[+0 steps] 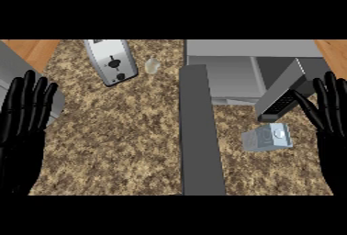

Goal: Pick up the milk, place it into the microwave and close the microwave

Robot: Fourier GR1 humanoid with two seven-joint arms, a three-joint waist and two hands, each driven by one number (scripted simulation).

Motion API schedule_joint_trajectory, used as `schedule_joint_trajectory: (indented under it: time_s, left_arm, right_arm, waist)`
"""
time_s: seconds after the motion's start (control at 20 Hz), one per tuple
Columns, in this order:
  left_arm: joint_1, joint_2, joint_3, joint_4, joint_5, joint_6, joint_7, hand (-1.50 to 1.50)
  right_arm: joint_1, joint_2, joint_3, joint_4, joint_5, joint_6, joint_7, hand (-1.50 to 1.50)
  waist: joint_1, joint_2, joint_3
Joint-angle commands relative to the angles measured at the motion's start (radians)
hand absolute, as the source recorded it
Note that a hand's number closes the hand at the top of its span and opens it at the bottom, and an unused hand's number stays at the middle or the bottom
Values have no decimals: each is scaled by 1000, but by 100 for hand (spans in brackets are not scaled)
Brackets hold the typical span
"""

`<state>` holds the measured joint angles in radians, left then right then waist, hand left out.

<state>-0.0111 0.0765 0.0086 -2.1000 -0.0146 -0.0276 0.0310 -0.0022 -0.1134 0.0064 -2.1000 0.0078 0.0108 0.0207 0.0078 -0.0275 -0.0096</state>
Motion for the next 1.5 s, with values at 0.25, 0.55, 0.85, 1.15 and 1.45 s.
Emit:
schedule_joint_trajectory:
  time_s: [0.25, 0.55, 0.85, 1.15, 1.45]
  left_arm:
    - [41, -75, -88, -14, -102, 76, -77, -150]
    - [237, -76, -189, -41, 20, 210, -74, -150]
    - [546, -55, -222, -169, 90, 97, -226, -150]
    - [602, -48, -198, -186, 104, 79, -294, -150]
    - [774, -6, -175, -233, 156, -1, -376, -150]
  right_arm:
    - [118, -103, -263, 32, -532, 318, -173, -150]
    - [332, -177, -359, -32, -739, 545, -201, -150]
    - [416, -139, -430, 28, -700, 660, -260, -150]
    - [416, -48, -432, -44, -574, 659, -262, -150]
    - [381, -39, -456, 49, -521, 702, -295, -150]
  waist:
    - [-25, 25, 13]
    - [-22, 22, 10]
    - [-2, 22, 10]
    - [-4, 25, 9]
    - [0, 24, 10]
